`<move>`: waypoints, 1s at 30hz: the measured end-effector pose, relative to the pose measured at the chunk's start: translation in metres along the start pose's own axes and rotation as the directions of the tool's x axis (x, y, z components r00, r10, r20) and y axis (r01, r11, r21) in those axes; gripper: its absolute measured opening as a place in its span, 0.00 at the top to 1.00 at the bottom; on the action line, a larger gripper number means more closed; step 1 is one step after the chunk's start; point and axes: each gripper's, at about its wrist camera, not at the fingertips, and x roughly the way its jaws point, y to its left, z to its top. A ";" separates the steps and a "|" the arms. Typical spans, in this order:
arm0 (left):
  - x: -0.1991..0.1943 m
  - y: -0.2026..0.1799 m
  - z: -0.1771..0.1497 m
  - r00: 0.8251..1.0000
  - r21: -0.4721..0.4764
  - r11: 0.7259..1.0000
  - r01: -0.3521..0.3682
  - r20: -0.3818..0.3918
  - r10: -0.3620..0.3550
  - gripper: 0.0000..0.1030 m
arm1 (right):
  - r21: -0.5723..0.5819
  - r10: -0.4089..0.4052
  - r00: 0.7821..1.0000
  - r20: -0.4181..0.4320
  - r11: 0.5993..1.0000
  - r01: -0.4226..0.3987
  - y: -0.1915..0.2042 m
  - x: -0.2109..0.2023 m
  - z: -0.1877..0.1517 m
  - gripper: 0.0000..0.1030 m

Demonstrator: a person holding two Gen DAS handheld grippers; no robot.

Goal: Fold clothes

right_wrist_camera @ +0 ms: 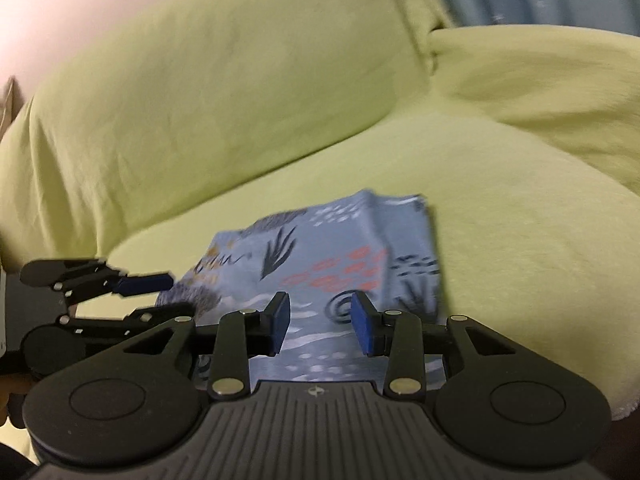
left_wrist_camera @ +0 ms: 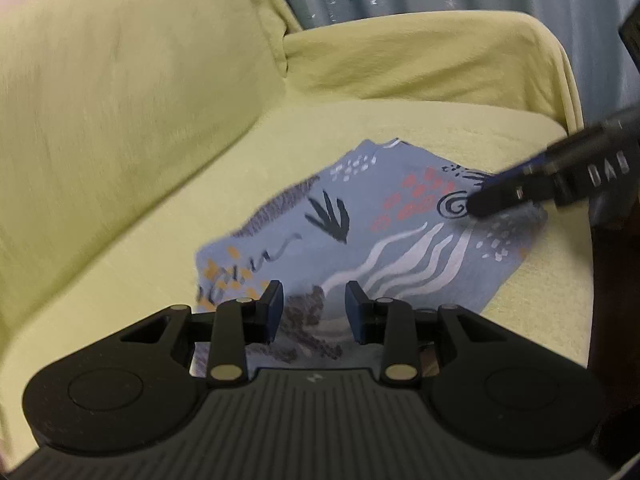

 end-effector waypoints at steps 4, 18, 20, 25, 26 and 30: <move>0.011 0.004 0.005 1.000 -0.029 1.000 0.011 0.010 -0.011 0.72 | -0.069 -0.062 0.996 -0.057 0.996 0.058 0.008 0.016 -0.009 0.64; 0.028 0.030 -0.005 1.000 -0.180 0.984 0.012 0.012 -0.010 0.72 | -0.008 -0.228 0.968 0.104 0.973 0.230 0.004 0.026 0.003 0.63; 0.030 0.029 -0.005 1.000 -0.179 0.984 0.011 0.005 -0.011 0.72 | -0.028 -0.186 0.978 0.091 0.982 0.189 0.012 0.031 0.002 0.63; 0.034 0.032 -0.007 1.000 -0.201 0.979 0.016 0.003 -0.016 0.72 | -0.061 -0.185 0.982 -0.037 0.981 0.182 0.015 0.047 -0.007 0.63; 0.035 0.032 -0.008 1.000 -0.205 0.979 0.018 0.003 -0.018 0.72 | -0.090 -0.207 0.978 -0.036 0.975 0.203 0.017 0.047 -0.008 0.63; 0.036 0.036 -0.011 1.000 -0.229 0.973 0.031 0.009 -0.030 0.72 | -0.139 -0.305 0.952 -0.027 0.944 0.299 0.015 0.040 -0.013 0.63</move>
